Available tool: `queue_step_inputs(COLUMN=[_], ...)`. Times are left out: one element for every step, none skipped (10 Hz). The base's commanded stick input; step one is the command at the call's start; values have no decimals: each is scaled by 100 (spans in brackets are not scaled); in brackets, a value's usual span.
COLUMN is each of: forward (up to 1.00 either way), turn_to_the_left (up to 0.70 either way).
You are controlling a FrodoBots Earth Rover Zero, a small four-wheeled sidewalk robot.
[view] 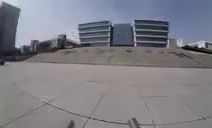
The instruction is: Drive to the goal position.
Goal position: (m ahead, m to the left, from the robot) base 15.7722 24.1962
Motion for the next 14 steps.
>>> queue_step_inputs(forward=[100,100,100,100,100,100,100,100,100,100,100,100,100,100], turn_to_the_left=[0,0,19,27,14,0,0,11,27,27,27,27,27,10])
